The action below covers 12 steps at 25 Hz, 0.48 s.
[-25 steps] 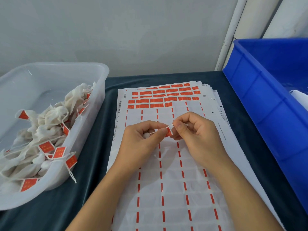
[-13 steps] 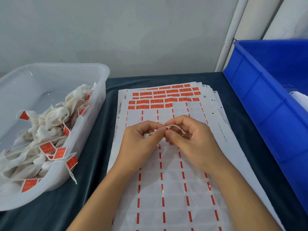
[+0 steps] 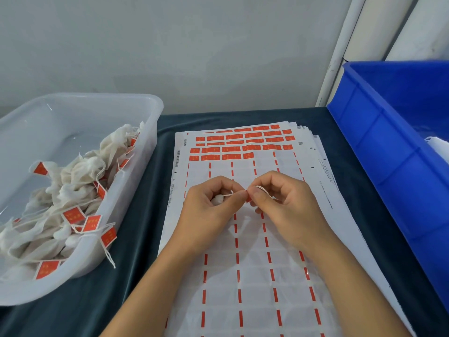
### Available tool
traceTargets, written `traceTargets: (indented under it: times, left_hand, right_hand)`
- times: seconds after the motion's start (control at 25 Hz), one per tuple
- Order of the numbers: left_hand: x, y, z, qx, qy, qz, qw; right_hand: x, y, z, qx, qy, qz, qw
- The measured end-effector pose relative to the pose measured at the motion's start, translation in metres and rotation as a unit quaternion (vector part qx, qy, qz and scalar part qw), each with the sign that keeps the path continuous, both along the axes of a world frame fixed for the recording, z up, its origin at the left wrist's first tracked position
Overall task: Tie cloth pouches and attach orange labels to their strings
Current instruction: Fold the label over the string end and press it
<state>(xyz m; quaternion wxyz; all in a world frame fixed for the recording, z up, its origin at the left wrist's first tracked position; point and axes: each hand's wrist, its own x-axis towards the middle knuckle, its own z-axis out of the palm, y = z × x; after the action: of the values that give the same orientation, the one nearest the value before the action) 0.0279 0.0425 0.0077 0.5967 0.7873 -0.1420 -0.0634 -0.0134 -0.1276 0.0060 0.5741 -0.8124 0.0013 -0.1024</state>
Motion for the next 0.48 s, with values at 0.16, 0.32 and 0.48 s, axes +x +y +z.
traceTargets:
  times: [0.16, 0.32, 0.48]
  left_hand:
    - [0.0001, 0.0006, -0.0010, 0.003, 0.001, 0.011, 1.000]
    - [-0.0011, 0.0005, 0.0018, 0.001, -0.001, 0.008, 1.000]
    - [-0.0055, -0.0004, 0.0033, 0.025, -0.019, 0.018, 0.999]
  right_hand:
    - [-0.0004, 0.0014, -0.0001, 0.009, -0.001, -0.001, 1.000]
    - [-0.0014, 0.0030, 0.0000, 0.001, -0.002, 0.000, 1.000]
    - [-0.0019, 0.0034, 0.0001, 0.005, -0.014, -0.036, 0.999]
